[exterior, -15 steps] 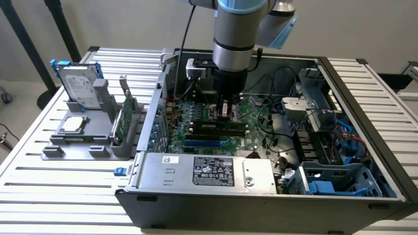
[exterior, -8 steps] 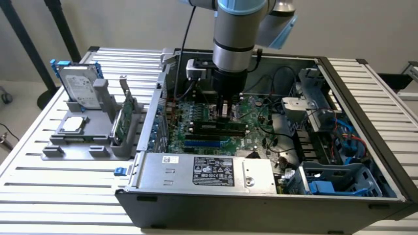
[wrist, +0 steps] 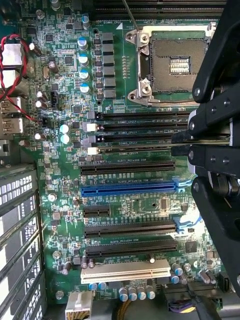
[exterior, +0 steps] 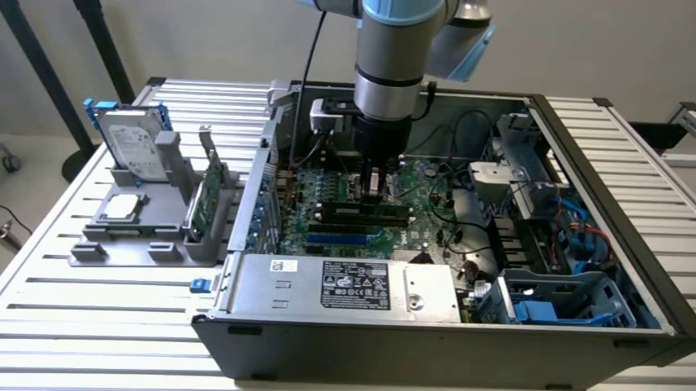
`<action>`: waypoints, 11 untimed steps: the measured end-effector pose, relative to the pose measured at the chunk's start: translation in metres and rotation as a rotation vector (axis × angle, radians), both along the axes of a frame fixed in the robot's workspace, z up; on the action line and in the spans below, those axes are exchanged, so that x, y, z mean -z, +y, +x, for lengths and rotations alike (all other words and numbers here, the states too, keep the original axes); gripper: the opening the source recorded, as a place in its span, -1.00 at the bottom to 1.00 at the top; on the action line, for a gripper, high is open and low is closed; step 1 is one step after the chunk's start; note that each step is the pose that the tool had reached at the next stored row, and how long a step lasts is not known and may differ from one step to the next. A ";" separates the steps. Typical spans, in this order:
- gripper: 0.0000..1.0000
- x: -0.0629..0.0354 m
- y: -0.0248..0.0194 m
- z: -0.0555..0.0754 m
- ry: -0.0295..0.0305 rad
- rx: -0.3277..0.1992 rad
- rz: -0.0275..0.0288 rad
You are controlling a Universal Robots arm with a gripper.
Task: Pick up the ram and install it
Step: 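Insert the ram into the slot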
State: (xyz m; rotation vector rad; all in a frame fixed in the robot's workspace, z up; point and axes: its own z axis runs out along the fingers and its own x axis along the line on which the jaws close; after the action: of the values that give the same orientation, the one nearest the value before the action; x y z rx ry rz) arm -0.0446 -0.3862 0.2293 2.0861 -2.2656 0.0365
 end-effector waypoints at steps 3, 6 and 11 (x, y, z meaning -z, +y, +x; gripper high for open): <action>-0.73 0.0021 0.0000 0.000 0.0000 0.004 0.0001; -0.73 0.0020 -0.0003 0.001 0.0000 0.001 0.0000; -0.73 0.0024 -0.0009 0.001 0.0000 -0.001 0.0000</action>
State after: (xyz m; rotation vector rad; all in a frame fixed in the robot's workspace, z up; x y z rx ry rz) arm -0.0441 -0.3871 0.2269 2.0876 -2.2641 0.0366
